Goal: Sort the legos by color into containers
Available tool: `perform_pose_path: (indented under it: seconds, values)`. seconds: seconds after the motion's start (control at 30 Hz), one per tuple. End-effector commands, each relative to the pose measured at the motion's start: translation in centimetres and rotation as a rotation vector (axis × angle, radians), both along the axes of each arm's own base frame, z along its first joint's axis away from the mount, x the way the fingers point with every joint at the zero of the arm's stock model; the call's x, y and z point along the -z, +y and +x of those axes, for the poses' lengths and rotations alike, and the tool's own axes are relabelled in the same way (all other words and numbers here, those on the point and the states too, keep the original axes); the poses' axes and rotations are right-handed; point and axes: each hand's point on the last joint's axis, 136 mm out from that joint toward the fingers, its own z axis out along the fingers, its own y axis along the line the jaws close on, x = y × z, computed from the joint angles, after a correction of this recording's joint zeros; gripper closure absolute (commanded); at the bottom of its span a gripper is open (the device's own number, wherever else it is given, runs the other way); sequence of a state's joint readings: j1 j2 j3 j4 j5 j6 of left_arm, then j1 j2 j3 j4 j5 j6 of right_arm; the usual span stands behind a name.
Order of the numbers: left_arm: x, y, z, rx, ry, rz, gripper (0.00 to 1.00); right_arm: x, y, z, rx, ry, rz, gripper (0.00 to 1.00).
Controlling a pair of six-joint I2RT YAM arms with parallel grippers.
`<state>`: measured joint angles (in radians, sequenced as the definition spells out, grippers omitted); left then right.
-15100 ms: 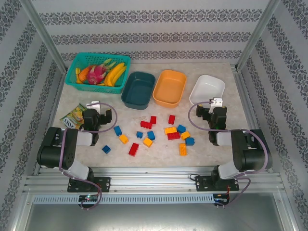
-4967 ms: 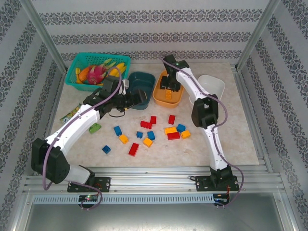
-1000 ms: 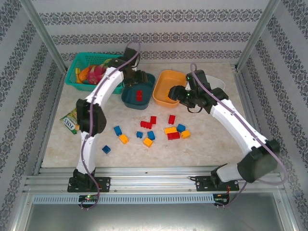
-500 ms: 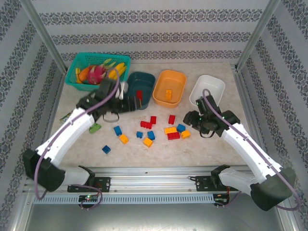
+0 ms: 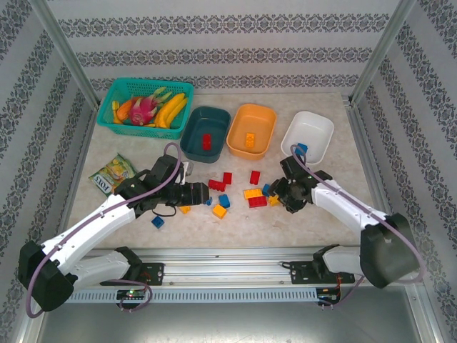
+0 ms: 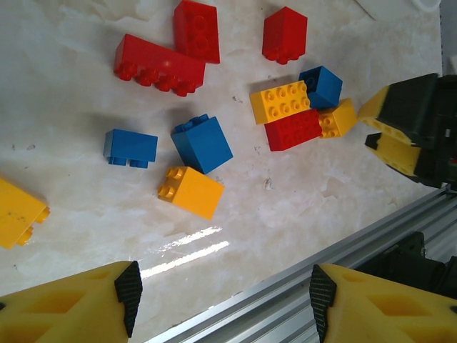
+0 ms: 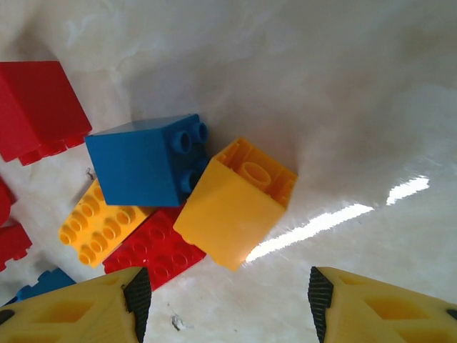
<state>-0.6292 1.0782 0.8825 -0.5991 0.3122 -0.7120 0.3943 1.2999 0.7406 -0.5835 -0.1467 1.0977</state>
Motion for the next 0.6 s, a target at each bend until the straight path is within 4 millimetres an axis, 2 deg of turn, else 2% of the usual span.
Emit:
perform_pose_path:
  seconds: [0.0, 0.37, 0.57]
  values:
    - [-1.3, -0.6, 0.5, -0.006, -0.047, -0.027, 0.34, 0.0, 0.8, 1.1, 0.011, -0.011, 0.044, 0.37]
    - [-1.3, -0.9, 0.5, -0.002, -0.043, -0.029, 0.34, 2.1, 0.8, 2.0, -0.017, 0.032, 0.007, 0.4]
    - [-1.5, -1.0, 0.7, -0.004, -0.047, -0.03, 0.34, 2.9, -0.1, 1.8, -0.027, 0.051, -0.031, 0.44]
